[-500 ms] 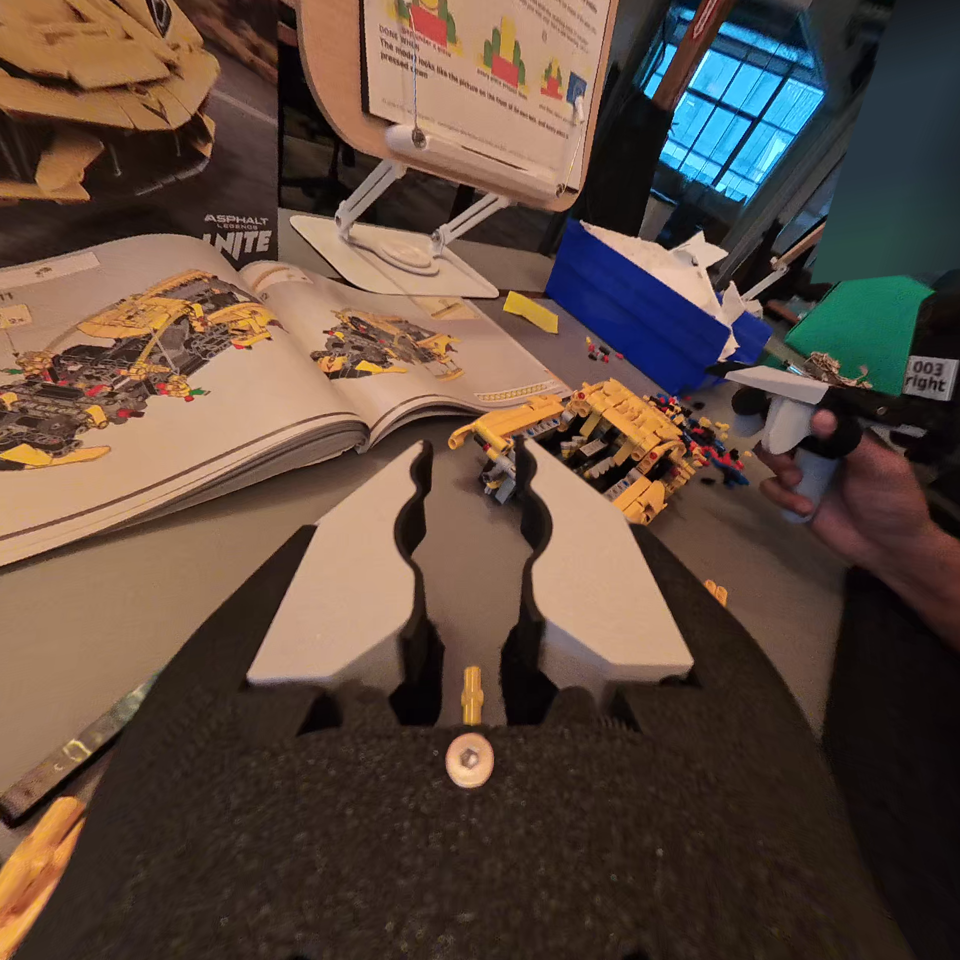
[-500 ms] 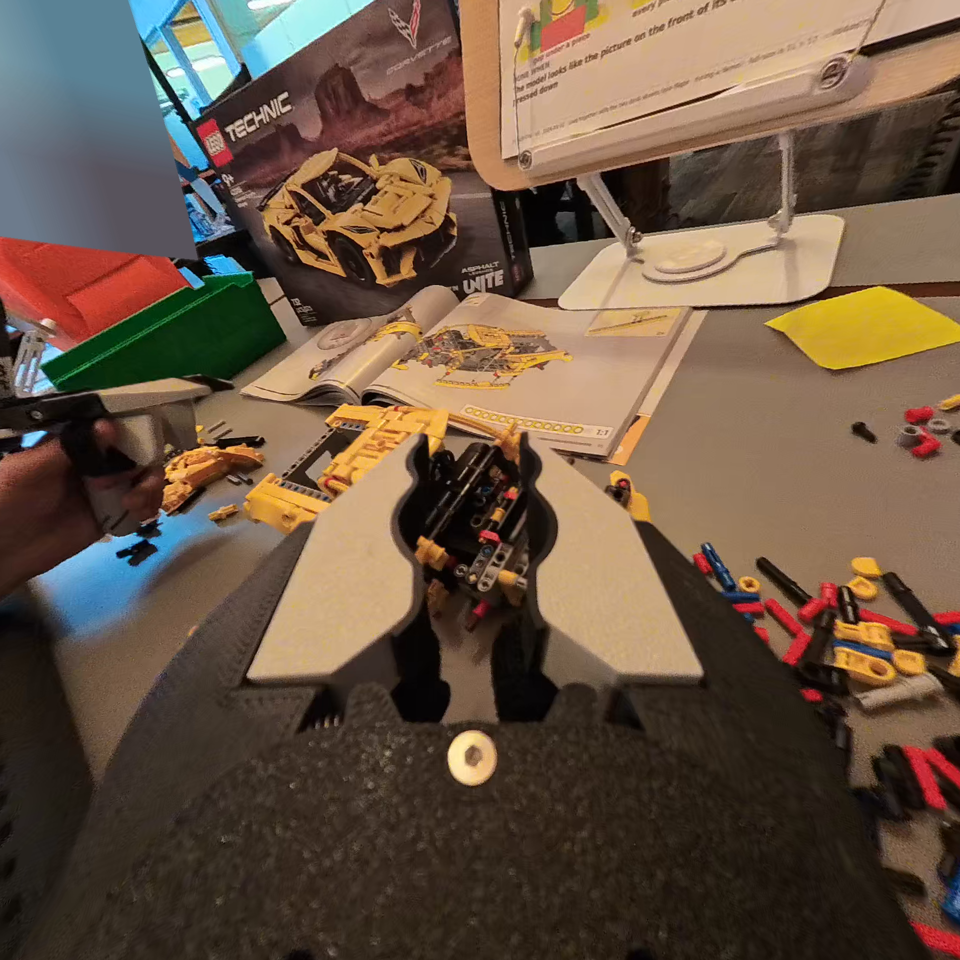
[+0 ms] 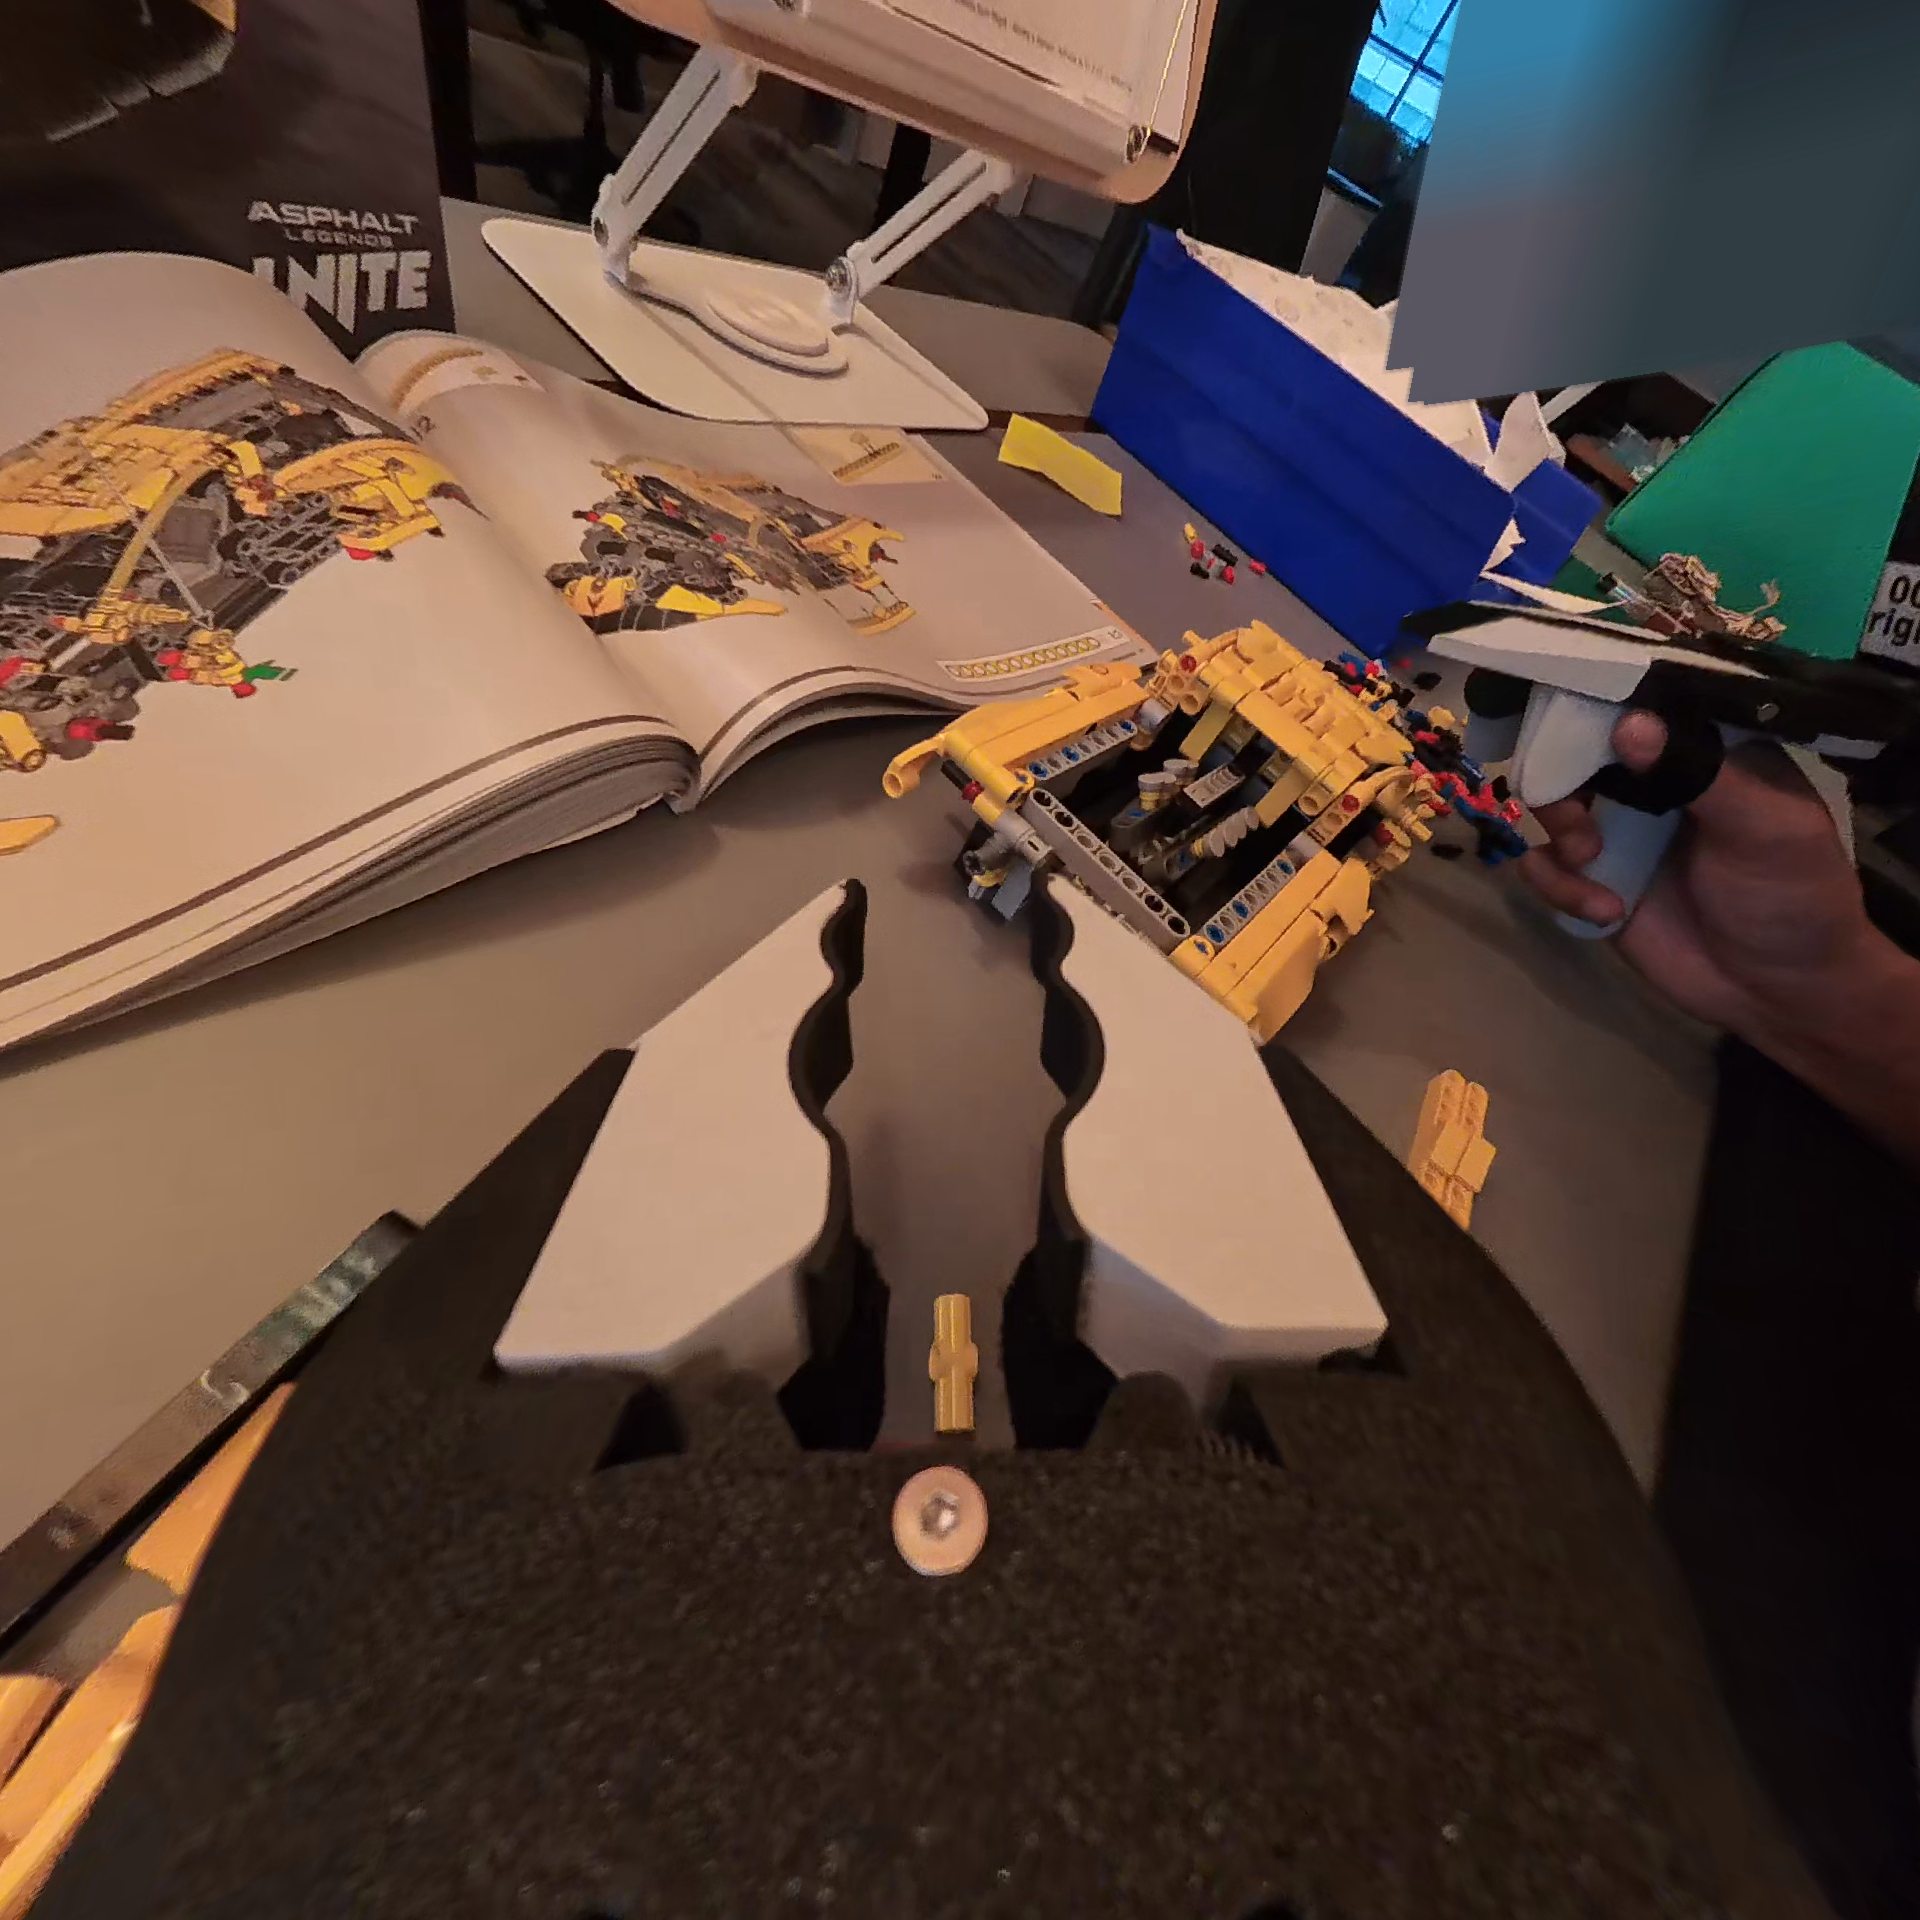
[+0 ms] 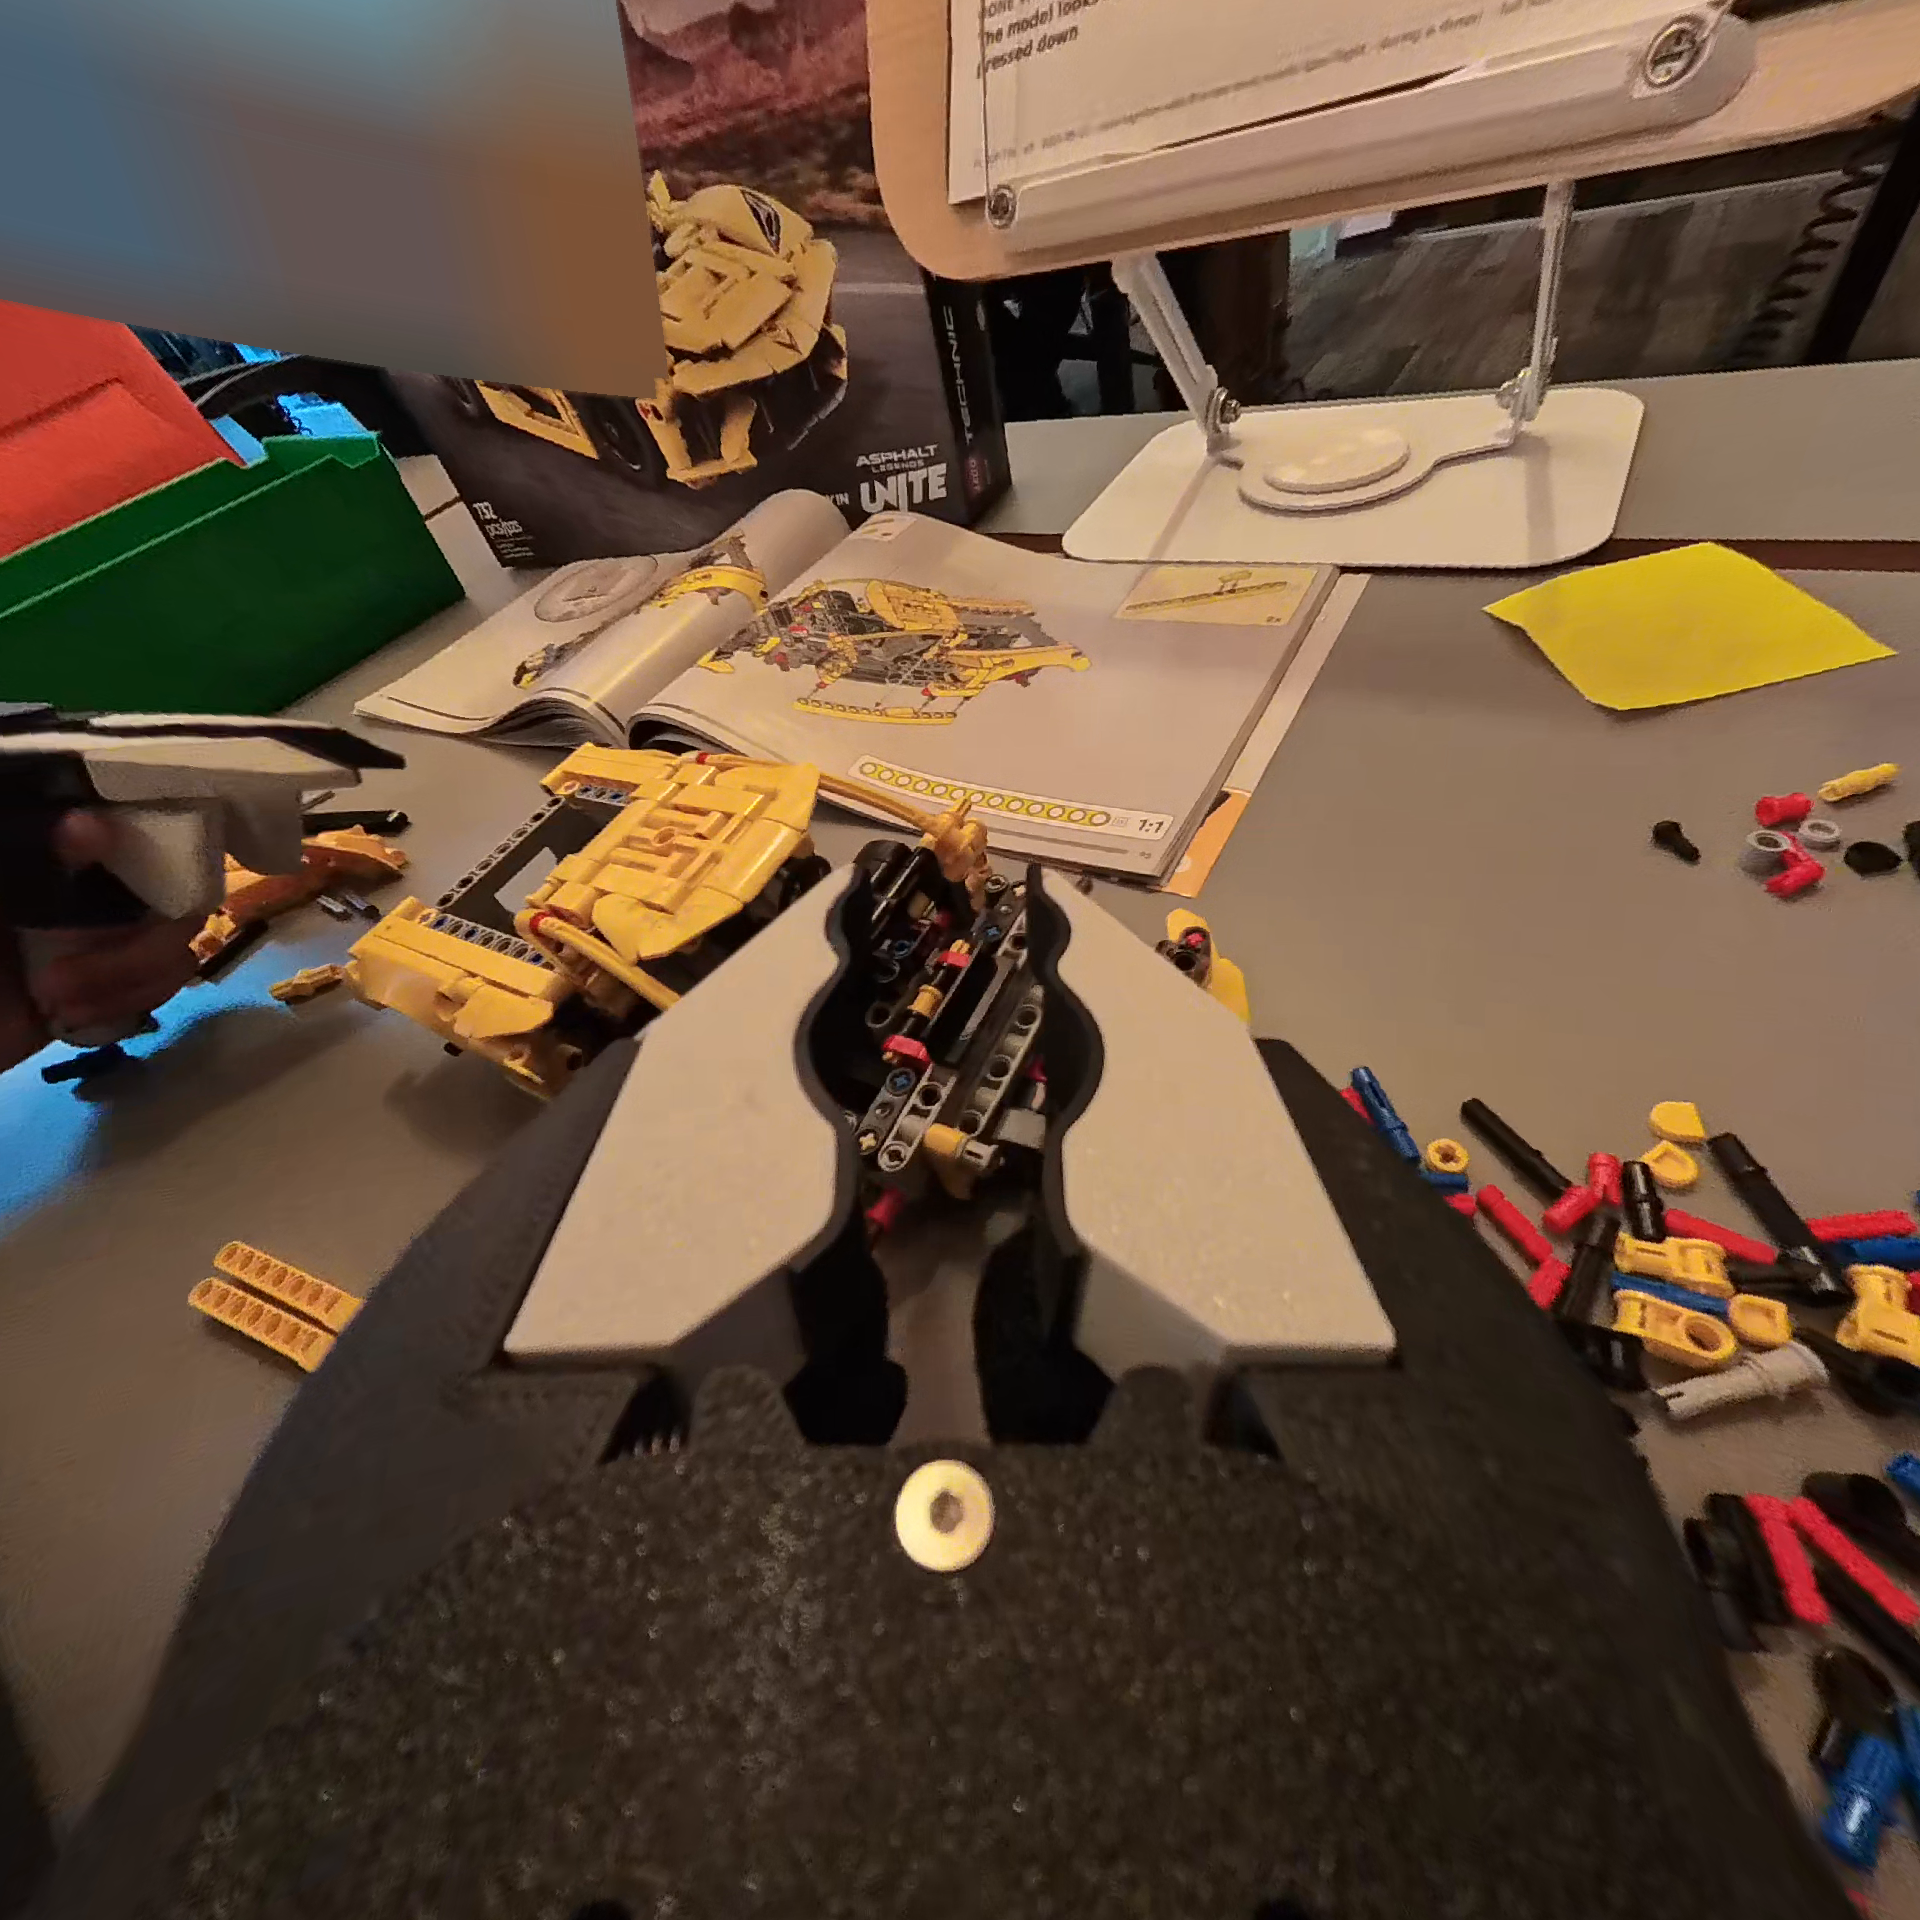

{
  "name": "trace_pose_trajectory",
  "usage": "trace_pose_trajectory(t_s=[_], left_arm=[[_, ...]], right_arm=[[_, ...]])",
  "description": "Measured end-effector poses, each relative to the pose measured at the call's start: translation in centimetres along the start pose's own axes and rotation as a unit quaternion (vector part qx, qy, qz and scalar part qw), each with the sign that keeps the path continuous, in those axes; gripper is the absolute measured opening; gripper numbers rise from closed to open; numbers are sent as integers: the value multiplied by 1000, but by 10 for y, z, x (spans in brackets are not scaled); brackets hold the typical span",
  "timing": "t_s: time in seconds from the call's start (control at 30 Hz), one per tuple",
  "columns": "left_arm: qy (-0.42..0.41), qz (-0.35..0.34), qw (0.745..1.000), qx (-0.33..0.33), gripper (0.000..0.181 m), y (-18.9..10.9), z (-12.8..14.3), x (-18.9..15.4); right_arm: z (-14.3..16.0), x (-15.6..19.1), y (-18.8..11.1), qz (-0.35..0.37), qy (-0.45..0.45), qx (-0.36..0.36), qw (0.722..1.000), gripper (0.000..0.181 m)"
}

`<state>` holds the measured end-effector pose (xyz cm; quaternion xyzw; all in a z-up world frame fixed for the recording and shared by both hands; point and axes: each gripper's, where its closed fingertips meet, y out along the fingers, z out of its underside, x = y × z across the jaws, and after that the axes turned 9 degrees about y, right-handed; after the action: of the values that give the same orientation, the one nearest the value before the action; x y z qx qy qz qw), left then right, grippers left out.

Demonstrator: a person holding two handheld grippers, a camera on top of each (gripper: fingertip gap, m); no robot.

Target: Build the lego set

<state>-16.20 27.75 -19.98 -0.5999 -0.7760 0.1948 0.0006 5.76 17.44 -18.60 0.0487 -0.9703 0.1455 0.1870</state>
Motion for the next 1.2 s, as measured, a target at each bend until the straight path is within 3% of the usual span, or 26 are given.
trace_pose_trajectory(t_s=[1.2], left_arm=[[38,-13,999,8,31,3,4,-1]], right_arm=[[4,4,3,-14,4,9,1000,24]])
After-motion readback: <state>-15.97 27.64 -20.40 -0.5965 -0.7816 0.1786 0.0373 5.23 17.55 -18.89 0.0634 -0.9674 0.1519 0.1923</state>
